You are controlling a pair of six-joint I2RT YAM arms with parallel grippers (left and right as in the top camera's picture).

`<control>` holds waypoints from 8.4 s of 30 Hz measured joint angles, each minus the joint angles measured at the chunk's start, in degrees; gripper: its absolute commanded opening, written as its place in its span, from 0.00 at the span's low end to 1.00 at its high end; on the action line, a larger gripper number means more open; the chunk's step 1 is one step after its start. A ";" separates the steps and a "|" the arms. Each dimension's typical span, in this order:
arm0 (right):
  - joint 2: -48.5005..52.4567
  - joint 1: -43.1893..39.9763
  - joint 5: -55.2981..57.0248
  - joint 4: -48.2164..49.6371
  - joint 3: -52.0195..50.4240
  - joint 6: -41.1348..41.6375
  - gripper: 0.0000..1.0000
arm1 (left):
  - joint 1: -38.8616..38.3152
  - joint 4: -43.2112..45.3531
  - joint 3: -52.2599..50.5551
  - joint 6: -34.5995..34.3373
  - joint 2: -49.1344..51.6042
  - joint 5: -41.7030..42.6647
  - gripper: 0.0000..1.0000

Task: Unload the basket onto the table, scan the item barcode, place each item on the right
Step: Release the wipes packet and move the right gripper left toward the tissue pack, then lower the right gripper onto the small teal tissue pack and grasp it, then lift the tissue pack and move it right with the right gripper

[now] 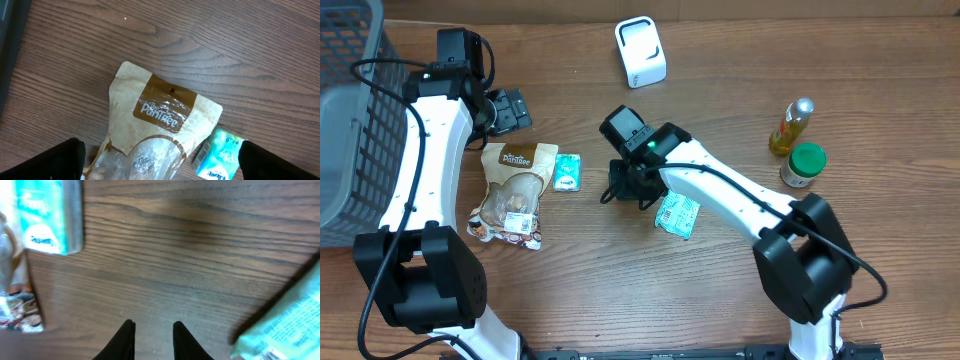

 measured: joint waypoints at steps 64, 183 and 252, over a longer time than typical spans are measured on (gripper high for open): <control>7.26 -12.37 7.72 -19.39 0.00 4.87 0.33 | 0.00 0.00 0.00 0.00 0.00 0.02 1.00; 12.98 4.66 3.85 28.65 4.07 3.50 0.37 | 0.00 0.00 0.00 0.00 0.00 0.02 1.00; 15.02 -15.17 -55.84 19.63 4.20 -14.86 0.04 | 0.00 0.00 0.00 0.00 0.00 0.00 1.00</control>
